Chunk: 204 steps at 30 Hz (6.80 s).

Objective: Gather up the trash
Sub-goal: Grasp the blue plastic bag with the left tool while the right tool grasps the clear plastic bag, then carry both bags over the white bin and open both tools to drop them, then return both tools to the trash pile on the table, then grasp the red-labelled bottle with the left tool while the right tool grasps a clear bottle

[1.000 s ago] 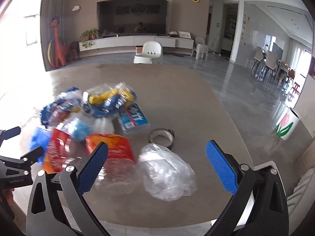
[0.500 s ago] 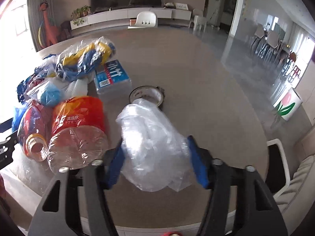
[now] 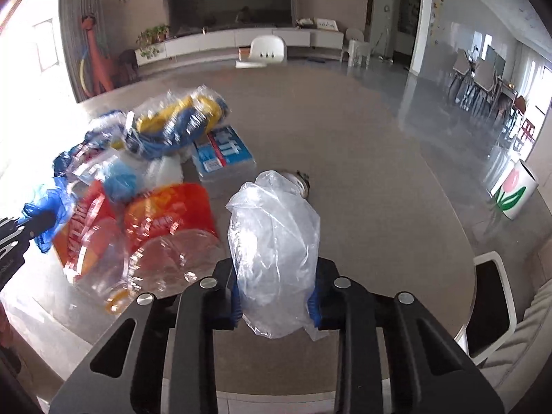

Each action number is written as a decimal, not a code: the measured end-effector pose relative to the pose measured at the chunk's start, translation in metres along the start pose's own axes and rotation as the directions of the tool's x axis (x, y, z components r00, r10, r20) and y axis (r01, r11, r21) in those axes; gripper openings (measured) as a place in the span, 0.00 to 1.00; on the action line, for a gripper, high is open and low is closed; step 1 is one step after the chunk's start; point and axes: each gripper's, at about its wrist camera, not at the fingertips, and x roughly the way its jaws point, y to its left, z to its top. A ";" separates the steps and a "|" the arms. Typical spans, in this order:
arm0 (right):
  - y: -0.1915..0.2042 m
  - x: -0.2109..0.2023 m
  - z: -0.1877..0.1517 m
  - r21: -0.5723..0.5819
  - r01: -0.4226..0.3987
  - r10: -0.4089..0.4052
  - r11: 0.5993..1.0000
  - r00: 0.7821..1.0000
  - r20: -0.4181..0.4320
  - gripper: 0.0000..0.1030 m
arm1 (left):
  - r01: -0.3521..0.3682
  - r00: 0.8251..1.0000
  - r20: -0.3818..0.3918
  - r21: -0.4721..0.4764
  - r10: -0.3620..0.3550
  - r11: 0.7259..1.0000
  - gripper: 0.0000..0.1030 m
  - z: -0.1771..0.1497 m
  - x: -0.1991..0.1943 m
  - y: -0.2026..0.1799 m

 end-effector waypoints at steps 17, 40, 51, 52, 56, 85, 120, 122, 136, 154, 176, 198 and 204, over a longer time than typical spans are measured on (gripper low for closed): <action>-0.035 -0.083 0.023 0.136 -0.029 0.002 0.990 0.981 0.196 0.29 | 0.057 0.987 0.143 0.093 -0.070 0.994 0.07 0.039 -0.080 -0.077; -0.231 -0.112 -0.038 0.271 0.272 -0.332 0.923 0.920 0.207 0.29 | 0.376 0.914 0.030 0.310 -0.405 0.873 0.07 0.059 -0.029 -0.364; -0.310 -0.081 -0.080 0.307 0.349 -0.406 0.886 0.902 0.148 0.29 | 0.449 0.887 -0.086 0.387 -0.453 0.805 0.07 0.039 0.034 -0.466; -0.316 -0.079 -0.083 0.320 0.343 -0.404 0.883 0.903 0.145 0.29 | 0.453 0.885 -0.094 0.392 -0.455 0.801 0.07 0.037 0.040 -0.475; -0.334 -0.067 -0.093 0.344 0.347 -0.406 0.872 0.906 0.117 0.29 | 0.469 0.878 -0.116 0.401 -0.464 0.787 0.07 0.033 0.056 -0.498; -0.366 -0.008 -0.127 0.420 0.369 -0.399 0.829 0.917 -0.018 0.82 | 0.155 0.976 0.063 0.474 -0.209 0.867 0.95 0.011 0.089 -0.518; -0.063 -0.087 -0.020 -0.204 0.139 -0.070 0.969 0.946 0.315 0.97 | -0.114 0.983 0.150 0.040 0.107 0.993 0.95 0.021 -0.062 -0.133; -0.039 -0.079 -0.013 -0.239 0.094 -0.021 0.967 0.956 0.292 0.97 | -0.096 0.988 0.121 0.031 0.092 0.995 0.95 0.017 -0.056 -0.112; 0.036 -0.008 -0.005 -0.235 -0.089 0.114 0.968 0.989 0.097 0.97 | 0.012 0.999 0.043 0.028 -0.013 1.000 0.95 0.000 0.003 -0.050; 0.031 0.038 -0.008 -0.214 -0.181 0.183 0.960 0.983 -0.013 0.97 | 0.259 0.964 -0.046 -0.078 -0.263 0.963 0.95 0.008 0.047 -0.042; 0.010 0.043 -0.006 -0.122 -0.281 0.279 0.952 0.960 -0.038 0.43 | 0.491 0.862 -0.115 -0.054 -0.494 0.869 0.39 0.013 0.051 -0.083; -0.012 0.041 0.016 0.135 -0.347 0.351 0.928 0.936 -0.006 0.62 | 0.435 0.896 -0.103 0.017 -0.431 0.900 0.16 0.012 0.045 -0.095; -0.020 0.060 0.021 0.179 -0.340 0.352 0.923 0.935 -0.041 0.74 | 0.420 0.905 -0.093 0.032 -0.416 0.907 0.16 0.010 0.040 -0.096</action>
